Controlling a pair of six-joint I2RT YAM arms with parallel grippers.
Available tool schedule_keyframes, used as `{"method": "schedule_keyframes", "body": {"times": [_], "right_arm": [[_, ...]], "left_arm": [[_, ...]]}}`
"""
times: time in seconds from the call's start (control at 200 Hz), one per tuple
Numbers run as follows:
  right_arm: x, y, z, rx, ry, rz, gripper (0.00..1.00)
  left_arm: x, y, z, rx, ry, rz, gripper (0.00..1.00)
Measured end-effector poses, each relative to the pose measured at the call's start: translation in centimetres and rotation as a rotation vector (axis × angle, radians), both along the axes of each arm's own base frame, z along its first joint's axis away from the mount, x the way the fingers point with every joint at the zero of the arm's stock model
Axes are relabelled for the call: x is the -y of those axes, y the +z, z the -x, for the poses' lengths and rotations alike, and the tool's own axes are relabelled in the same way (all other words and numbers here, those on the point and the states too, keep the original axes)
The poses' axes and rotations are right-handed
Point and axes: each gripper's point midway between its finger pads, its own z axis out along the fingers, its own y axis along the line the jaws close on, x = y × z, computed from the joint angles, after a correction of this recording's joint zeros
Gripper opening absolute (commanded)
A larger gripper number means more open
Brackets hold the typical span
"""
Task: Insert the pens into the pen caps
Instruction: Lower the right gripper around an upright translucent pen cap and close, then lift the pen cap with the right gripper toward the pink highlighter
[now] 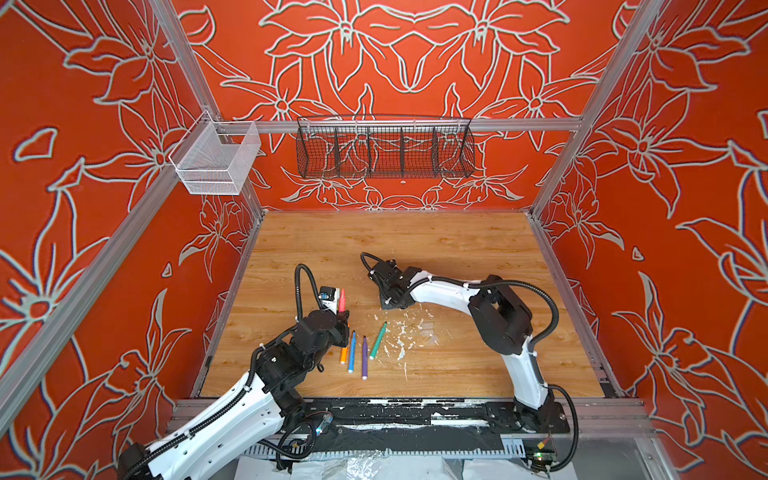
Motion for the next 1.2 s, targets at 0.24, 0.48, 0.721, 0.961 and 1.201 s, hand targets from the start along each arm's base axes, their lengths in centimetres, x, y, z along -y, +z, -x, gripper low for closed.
{"method": "schedule_keyframes", "body": {"times": [0.24,0.48,0.721,0.961,1.201], "right_arm": [[0.1,0.0,-0.2,0.005,-0.007,-0.005,0.23],[0.7,0.0,-0.7,0.021,-0.027,-0.025,0.16],[1.6,0.1,-1.0,0.031,-0.046,-0.034,0.11],[5.3,2.5,0.8,0.058,-0.081,-0.015,0.11],[8.6,14.2,2.5,0.312,-0.15,-0.251,0.08]], "left_arm": [[0.0,0.0,0.0,0.0,0.001,-0.001,0.0],[0.0,0.0,0.0,-0.002,0.001,-0.001,0.0],[0.3,-0.4,0.0,-0.017,-0.013,-0.004,0.0],[3.1,-0.7,0.1,-0.08,-0.134,0.02,0.0],[8.8,0.9,0.7,-0.117,-0.368,0.141,0.0]]}}
